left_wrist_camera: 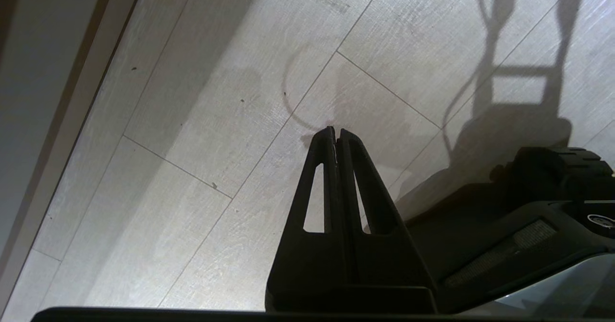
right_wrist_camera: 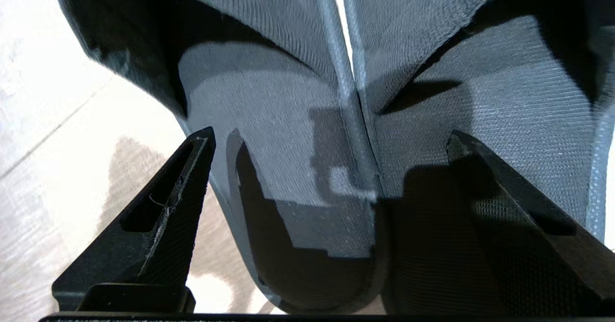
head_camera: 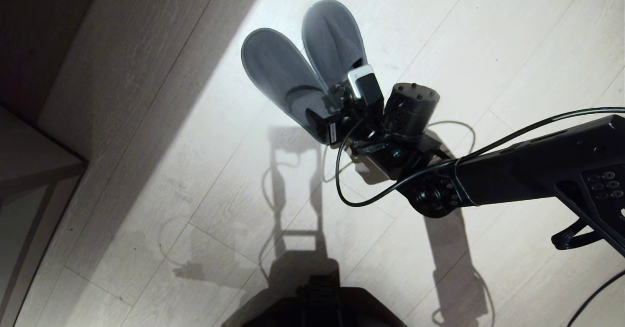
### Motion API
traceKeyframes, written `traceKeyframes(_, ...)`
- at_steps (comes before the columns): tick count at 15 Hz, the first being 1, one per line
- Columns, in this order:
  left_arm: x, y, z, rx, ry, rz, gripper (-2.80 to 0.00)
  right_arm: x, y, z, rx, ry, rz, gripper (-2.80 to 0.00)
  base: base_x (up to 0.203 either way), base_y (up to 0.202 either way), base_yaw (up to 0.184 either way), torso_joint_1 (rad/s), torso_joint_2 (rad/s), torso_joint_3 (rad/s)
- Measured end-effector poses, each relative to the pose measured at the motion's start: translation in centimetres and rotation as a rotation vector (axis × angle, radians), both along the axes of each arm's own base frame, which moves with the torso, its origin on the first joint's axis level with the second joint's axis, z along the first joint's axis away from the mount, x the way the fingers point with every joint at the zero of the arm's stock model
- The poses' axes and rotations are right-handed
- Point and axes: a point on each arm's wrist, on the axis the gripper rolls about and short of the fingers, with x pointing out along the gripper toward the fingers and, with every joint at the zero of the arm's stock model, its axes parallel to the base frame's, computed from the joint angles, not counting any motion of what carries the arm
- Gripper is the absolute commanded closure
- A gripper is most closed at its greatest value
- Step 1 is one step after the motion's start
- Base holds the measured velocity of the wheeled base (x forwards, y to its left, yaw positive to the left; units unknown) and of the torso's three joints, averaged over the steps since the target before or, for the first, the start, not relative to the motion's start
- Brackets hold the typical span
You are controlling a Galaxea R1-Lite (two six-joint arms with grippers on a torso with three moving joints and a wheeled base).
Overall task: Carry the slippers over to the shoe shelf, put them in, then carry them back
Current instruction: Pick up the slippers on the floor
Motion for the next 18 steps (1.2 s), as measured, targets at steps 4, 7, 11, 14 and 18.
traceKeyframes(4,0.0,0.0,0.0,0.0,0.0,0.0,0.0,-0.2,0.1,0.7,-0.01,-0.039,-0.004,-2.8,0.0,0.0,0.0,0.0,0.0,0.0)
traceKeyframes(7,0.0,0.0,0.0,-0.001,0.0,0.0,0.0,0.1,0.0,1.0,-0.025,-0.056,-0.013,-2.8,0.0,0.0,0.0,0.0,0.0,0.0)
traceKeyframes(11,0.0,0.0,0.0,-0.001,0.0,0.0,0.0,1.3,-0.1,1.2,-0.03,-0.081,-0.029,-2.8,0.0,0.0,0.0,0.0,0.0,0.0)
traceKeyframes(14,0.0,0.0,0.0,0.001,0.0,0.0,0.0,1.9,0.0,1.3,-0.042,-0.085,-0.011,-2.8,0.0,0.0,0.0,0.0,0.0,0.0)
traceKeyframes(18,0.0,0.0,0.0,0.001,0.0,0.0,0.0,2.9,0.1,1.6,-0.052,-0.114,-0.001,-2.8,0.0,0.0,0.0,0.0,0.0,0.0)
